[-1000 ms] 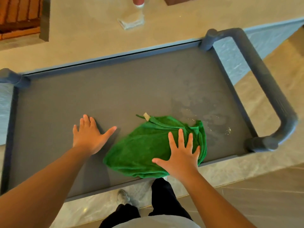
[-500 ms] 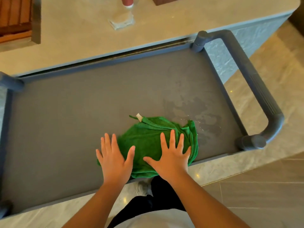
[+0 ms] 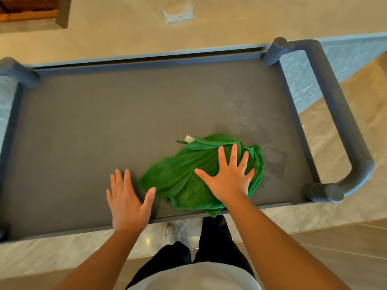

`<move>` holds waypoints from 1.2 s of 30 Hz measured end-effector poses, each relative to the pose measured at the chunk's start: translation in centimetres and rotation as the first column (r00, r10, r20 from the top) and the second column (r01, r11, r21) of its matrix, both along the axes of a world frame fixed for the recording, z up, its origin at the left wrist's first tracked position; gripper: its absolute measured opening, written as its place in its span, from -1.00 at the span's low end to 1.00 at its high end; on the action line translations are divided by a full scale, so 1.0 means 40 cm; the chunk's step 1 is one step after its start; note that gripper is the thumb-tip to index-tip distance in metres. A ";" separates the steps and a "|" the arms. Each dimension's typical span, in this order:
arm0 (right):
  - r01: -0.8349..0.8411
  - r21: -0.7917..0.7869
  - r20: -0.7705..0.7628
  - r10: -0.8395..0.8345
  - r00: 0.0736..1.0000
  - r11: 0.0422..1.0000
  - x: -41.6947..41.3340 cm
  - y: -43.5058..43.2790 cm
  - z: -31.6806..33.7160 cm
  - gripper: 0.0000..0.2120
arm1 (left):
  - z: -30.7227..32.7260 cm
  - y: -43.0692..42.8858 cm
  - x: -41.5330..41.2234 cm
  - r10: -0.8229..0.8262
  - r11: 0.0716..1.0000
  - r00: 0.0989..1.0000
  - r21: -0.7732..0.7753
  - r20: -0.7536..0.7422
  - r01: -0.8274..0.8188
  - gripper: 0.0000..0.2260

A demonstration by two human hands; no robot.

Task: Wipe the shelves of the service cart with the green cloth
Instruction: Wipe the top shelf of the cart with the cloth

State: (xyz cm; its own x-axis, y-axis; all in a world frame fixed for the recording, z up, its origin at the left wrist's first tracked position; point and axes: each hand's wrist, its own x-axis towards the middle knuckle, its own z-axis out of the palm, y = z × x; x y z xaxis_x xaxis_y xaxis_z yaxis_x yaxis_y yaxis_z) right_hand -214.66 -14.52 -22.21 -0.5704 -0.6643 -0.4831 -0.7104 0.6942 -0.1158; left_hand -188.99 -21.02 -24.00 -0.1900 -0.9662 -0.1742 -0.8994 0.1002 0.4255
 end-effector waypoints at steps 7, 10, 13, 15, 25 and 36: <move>-0.023 -0.041 -0.094 0.019 0.995 0.999 -0.219 -0.084 -0.022 0.00 | -0.010 -0.022 -0.018 -0.019 1.000 0.993 0.019 0.118 0.017 -0.11; -0.038 -0.065 -0.123 0.030 0.992 0.997 -0.275 -0.097 -0.028 -0.01 | -0.010 -0.026 -0.018 -0.036 0.999 0.981 0.037 0.190 0.030 -0.08; -0.070 -0.059 -0.145 0.060 0.988 0.996 -0.278 -0.095 -0.029 -0.03 | -0.006 -0.030 -0.034 -0.055 0.997 0.953 0.068 0.297 0.037 0.01; -0.075 -0.058 -0.149 0.066 0.987 0.995 -0.275 -0.094 -0.029 -0.03 | 0.007 -0.029 -0.059 -0.078 0.996 0.934 0.064 0.348 0.059 0.05; -0.138 -0.035 -0.066 0.136 0.989 0.990 -0.253 -0.062 -0.004 0.16 | 0.013 -0.055 -0.367 -0.337 0.941 0.940 0.048 0.057 0.335 -0.02; -0.349 0.024 -0.024 0.349 0.937 0.937 -0.120 0.046 -0.010 0.15 | 0.004 -0.055 -0.352 -0.354 0.935 0.932 -0.004 -0.079 0.355 -0.02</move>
